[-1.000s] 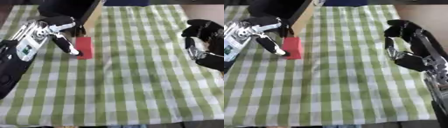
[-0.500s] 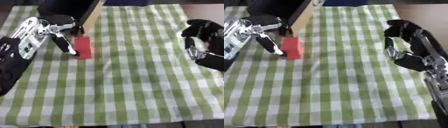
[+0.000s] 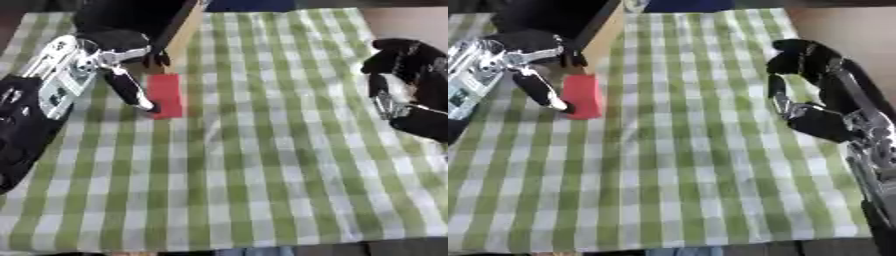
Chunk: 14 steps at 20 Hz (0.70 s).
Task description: Pick up objects on the table and place them in the box.
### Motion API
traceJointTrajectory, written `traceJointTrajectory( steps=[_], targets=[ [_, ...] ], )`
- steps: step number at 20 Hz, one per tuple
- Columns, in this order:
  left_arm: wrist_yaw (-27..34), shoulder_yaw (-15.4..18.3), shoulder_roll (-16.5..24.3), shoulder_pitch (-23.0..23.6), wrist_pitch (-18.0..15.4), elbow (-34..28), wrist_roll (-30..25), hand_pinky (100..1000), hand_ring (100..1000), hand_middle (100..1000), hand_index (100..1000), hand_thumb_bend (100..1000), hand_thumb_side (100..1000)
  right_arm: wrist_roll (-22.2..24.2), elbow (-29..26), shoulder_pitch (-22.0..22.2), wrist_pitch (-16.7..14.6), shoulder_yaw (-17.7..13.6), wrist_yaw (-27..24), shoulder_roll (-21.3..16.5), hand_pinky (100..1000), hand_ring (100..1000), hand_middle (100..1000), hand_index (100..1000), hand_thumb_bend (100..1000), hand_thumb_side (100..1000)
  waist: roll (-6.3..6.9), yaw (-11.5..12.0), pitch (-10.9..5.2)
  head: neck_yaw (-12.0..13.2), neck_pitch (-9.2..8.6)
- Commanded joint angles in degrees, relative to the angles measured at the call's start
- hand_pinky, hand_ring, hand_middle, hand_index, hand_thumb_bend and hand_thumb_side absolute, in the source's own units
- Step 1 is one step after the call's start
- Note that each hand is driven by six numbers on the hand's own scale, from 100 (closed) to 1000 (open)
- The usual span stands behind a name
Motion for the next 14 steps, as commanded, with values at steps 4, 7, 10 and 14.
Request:
traceJointTrajectory(
  steps=[4,7,10,14],
  targets=[
    [-0.07,-0.33,0.2,-1.18,-0.52,0.45,-0.96,751,654,653,788,649,297,0.12,-0.92,-0.51,-0.04,-0.45,-0.24,-1.2,785,702,636,843,100,182,-0.02,-0.13,-0.92,-0.12,0.3],
    [-0.17,-0.45,-0.04,-0.99,-0.67,1.08,-1.2,749,649,645,785,646,297,0.16,-0.91,-0.49,-0.05,-0.44,-0.25,-1.16,785,702,636,842,100,184,-0.07,-0.19,-0.89,-0.11,0.3],
    [-0.21,-0.43,-0.28,-0.9,-0.73,1.49,-1.19,747,644,639,785,647,297,0.15,-0.91,-0.48,-0.06,-0.45,-0.26,-1.12,785,702,636,842,100,184,-0.11,-0.24,-0.85,-0.1,0.3],
    [-0.23,-0.44,-0.53,-0.77,-0.73,1.86,-1.12,731,610,602,768,633,293,0.2,-0.88,-0.49,-0.07,-0.45,-0.28,-1.04,786,702,636,842,100,185,-0.14,-0.3,-0.8,-0.13,0.3]
  ],
)
